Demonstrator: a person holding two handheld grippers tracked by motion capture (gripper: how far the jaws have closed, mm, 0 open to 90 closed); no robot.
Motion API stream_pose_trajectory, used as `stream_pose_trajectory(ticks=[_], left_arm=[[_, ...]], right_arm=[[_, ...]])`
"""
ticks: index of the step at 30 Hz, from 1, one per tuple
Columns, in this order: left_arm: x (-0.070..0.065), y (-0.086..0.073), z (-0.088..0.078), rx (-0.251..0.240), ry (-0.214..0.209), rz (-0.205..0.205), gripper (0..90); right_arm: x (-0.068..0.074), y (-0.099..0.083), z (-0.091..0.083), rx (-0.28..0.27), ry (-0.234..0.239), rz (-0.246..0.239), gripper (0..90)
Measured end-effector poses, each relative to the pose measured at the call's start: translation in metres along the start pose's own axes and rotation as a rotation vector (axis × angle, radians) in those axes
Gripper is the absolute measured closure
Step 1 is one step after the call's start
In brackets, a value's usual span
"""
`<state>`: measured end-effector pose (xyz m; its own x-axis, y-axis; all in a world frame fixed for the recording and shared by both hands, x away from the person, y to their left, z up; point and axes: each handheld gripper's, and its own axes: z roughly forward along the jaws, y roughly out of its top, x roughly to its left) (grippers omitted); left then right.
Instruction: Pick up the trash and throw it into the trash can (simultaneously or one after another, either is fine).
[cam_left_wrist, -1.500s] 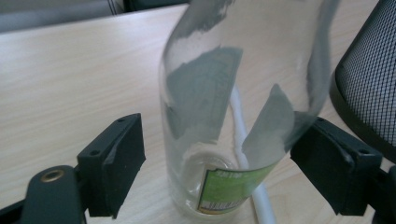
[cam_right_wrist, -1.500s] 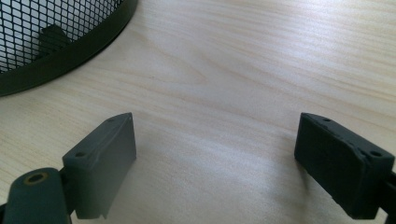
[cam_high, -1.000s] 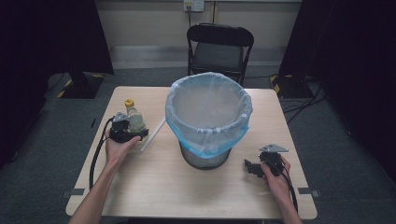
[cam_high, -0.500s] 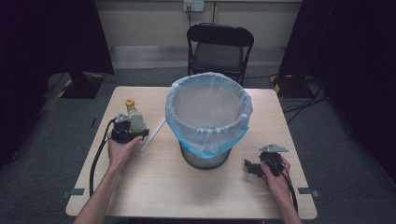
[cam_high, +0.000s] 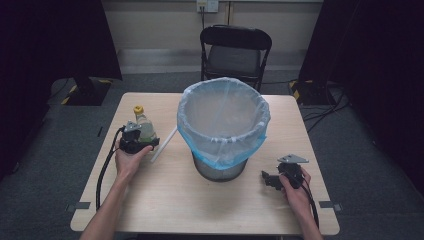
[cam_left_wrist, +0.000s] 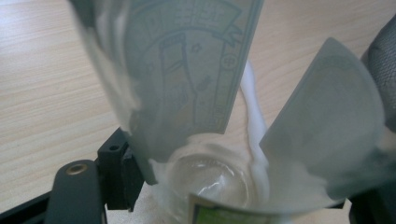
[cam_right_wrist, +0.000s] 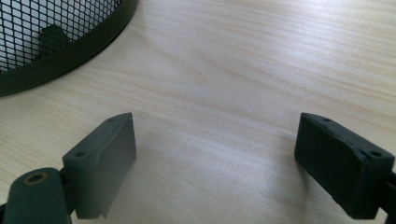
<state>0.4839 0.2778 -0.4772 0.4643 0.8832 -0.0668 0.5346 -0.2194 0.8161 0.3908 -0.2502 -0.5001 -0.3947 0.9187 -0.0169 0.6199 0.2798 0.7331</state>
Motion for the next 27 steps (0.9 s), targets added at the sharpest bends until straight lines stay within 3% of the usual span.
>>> stream_pose_trajectory(ticks=[7,9,27], left_arm=[[0.000,0.000,0.000,-0.022,-0.034,-0.034,27.9],[-0.001,0.000,0.000,-0.023,-0.026,-0.022,28.0],[0.006,0.001,-0.016,-0.110,-0.034,-0.083,28.1]], right_arm=[[0.000,0.000,0.000,0.000,0.000,0.000,11.7],[0.000,0.000,0.000,0.000,0.000,0.000,11.7],[0.000,0.000,0.000,0.000,0.000,0.001,11.7]])
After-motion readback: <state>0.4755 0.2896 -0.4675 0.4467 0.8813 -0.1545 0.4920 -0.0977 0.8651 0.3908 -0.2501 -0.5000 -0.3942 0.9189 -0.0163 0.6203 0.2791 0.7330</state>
